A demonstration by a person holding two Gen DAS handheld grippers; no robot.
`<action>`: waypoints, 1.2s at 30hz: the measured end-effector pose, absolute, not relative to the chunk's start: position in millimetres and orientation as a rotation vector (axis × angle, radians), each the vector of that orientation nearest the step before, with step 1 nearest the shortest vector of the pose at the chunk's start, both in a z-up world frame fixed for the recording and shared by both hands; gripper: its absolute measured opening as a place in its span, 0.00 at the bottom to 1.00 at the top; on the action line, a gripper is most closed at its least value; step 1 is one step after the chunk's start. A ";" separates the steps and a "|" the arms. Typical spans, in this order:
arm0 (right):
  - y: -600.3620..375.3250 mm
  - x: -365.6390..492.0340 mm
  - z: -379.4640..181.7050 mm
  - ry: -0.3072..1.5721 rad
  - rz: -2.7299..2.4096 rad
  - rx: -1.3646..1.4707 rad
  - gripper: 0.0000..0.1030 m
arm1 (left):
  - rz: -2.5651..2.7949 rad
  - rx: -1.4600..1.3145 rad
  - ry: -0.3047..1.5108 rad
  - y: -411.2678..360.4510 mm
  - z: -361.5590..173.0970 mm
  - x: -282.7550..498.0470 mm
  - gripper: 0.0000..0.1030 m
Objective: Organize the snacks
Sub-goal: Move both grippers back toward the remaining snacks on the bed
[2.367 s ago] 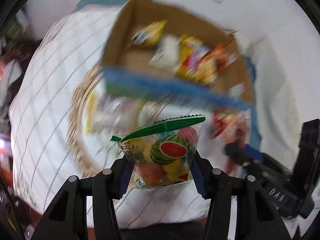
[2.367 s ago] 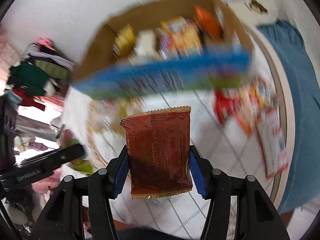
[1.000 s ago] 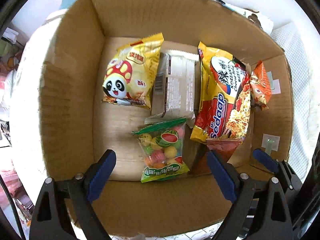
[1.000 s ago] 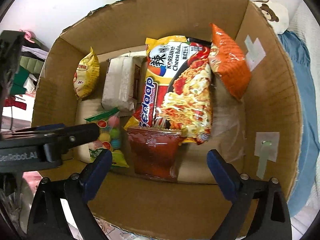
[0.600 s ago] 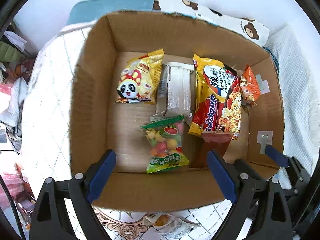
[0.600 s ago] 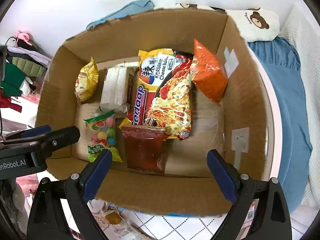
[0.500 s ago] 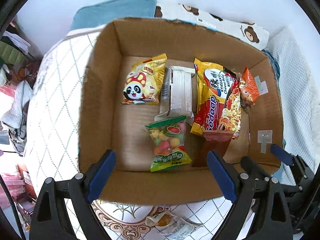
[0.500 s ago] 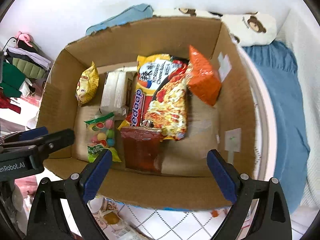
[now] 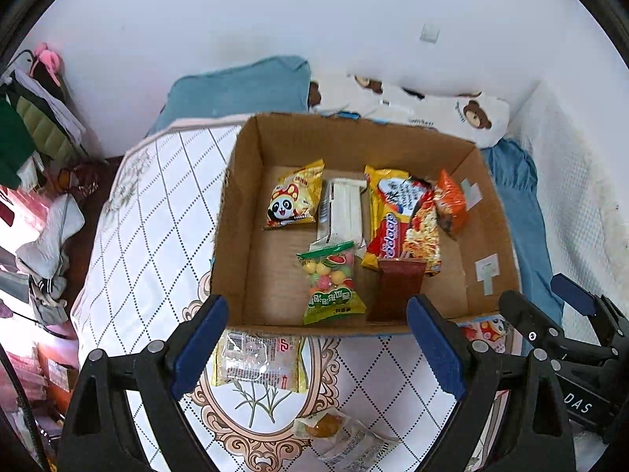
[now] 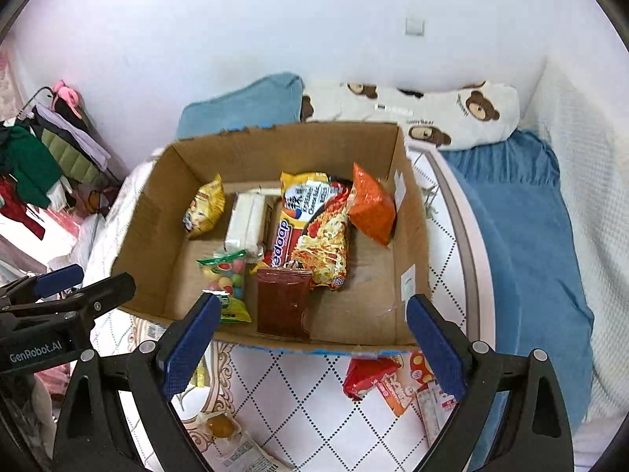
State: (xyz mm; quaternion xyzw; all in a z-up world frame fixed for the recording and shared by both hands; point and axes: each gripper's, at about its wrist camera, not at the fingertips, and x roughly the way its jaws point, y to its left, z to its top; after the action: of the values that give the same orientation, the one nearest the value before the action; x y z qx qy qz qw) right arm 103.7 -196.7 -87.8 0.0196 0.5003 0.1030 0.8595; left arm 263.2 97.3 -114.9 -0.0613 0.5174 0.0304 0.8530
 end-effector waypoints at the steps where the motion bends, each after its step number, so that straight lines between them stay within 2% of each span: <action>1: -197.6 99.6 -84.3 1.041 0.217 0.044 0.95 | 0.062 -0.133 1.078 96.5 -111.3 258.6 0.90; 11: -212.1 54.3 -52.3 0.965 0.231 0.103 0.95 | 0.052 -0.141 0.987 85.5 -81.7 218.6 0.90; 17: -215.8 32.3 -60.0 1.028 0.269 0.188 0.95 | 0.077 -0.151 1.037 92.1 -100.1 198.9 0.90; 22: -204.6 9.1 -121.1 1.237 0.332 0.261 0.95 | 0.153 -0.144 1.183 115.0 -158.9 168.2 0.90; 30: -172.0 -26.9 -271.0 1.674 0.341 0.414 0.95 | 0.284 -0.185 1.428 153.9 -255.2 118.6 0.90; 33: -161.8 -32.0 -307.8 1.750 0.280 0.455 0.94 | 0.304 -0.228 1.464 161.8 -270.6 111.4 0.90; 36: -153.8 -31.1 -321.2 1.740 0.229 0.417 0.93 | 0.307 -0.226 1.469 161.5 -275.3 114.1 0.90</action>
State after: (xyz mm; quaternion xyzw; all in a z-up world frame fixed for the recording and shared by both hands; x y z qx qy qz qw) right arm -31.1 -153.8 -321.2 0.1815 0.7566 0.0995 0.6202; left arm 114.1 161.5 -275.3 -0.1025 0.6660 0.1392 0.7257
